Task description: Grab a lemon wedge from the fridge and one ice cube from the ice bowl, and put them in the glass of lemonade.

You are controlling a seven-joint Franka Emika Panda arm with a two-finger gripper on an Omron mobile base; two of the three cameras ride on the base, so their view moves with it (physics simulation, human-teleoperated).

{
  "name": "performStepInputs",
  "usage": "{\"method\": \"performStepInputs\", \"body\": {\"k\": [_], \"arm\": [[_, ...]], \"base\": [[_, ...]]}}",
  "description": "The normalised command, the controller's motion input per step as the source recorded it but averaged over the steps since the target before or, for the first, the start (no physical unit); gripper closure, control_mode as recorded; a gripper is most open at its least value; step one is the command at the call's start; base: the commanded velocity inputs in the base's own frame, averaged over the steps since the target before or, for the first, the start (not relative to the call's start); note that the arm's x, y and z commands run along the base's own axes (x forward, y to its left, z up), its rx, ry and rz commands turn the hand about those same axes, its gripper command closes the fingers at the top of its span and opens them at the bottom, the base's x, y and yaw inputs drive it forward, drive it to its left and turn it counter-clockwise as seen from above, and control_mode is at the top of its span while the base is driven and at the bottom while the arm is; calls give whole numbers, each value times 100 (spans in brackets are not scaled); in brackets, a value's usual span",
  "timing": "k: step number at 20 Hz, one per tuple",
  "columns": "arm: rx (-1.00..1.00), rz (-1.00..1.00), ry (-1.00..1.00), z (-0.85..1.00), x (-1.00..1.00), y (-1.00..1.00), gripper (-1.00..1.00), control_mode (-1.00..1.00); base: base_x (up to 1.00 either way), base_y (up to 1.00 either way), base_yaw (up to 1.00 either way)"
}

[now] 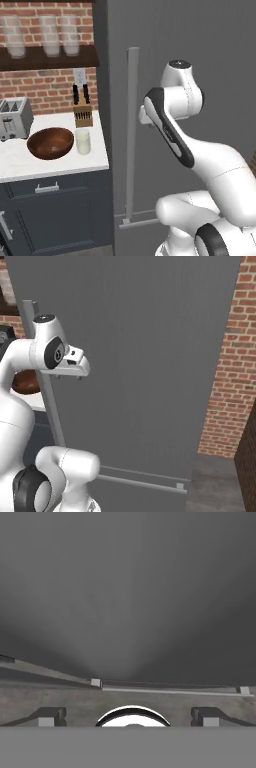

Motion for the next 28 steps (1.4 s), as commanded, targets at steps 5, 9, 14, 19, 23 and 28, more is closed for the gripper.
{"method": "performStepInputs", "body": {"k": [5, 9, 14, 19, 23, 28], "arm": [[0, 0, 0, 0, 0, 0, -100, 100], [0, 0, 0, 0, 0, 0, -100, 100], [0, 0, 0, 0, 0, 0, -100, 100], [0, 0, 0, 0, 0, 0, -100, 100], [0, 0, 0, 0, 0, 0, -100, 100], [0, 0, 0, 0, 0, 0, -100, 100]], "base": [[-24, 0, 0], [-10, 36, 0], [0, 80, 0], [8, 93, -1], [35, 69, -4], [43, 20, -6]]}}
